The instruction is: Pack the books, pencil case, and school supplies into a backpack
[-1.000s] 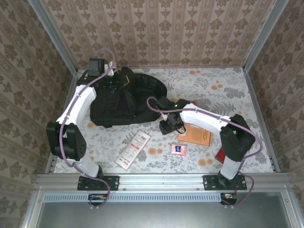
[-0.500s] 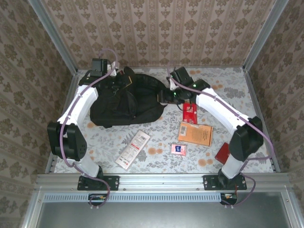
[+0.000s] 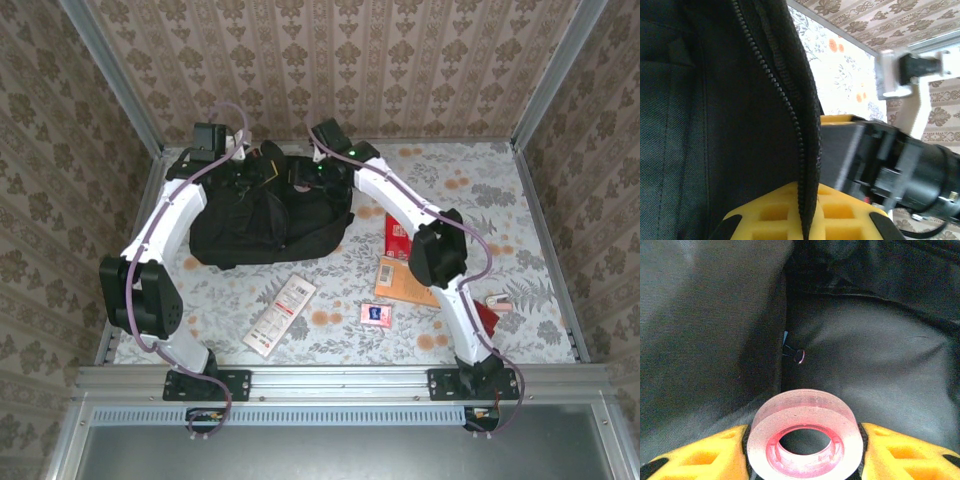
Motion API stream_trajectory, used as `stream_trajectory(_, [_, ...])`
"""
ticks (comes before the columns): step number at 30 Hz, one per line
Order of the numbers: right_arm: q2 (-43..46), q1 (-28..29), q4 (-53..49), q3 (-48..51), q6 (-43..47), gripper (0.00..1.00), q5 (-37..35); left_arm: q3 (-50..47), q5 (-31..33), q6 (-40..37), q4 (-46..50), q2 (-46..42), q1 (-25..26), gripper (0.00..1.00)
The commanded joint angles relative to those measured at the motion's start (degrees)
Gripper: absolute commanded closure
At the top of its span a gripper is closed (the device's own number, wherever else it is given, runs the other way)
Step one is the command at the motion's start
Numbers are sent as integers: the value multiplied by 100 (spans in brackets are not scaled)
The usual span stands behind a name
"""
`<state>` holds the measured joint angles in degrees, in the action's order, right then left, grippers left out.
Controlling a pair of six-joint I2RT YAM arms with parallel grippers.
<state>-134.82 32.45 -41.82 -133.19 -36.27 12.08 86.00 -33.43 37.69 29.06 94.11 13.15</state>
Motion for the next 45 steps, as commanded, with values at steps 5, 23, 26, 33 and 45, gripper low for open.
stream_trajectory(5, [-947, 162, -112, -985, -221, 46, 69, 80, -304, 36, -241, -191, 4, 100])
stream_trajectory(23, [-1391, 469, 792, -1313, -886, 19, 1394, 47, -304, 63, -329, -331, -66, 100])
stream_trajectory(26, [-1112, 422, 807, -968, -719, 20, 1296, 40, -304, 62, -338, -332, -67, 100])
stream_trajectory(33, [154, 311, 705, 216, 126, 18, 580, 47, -297, 15, -271, -294, -75, 100])
stream_trajectory(45, [3310, -156, 1261, 4156, 880, 0, -1011, 67, -215, -69, -150, -200, -58, 100])
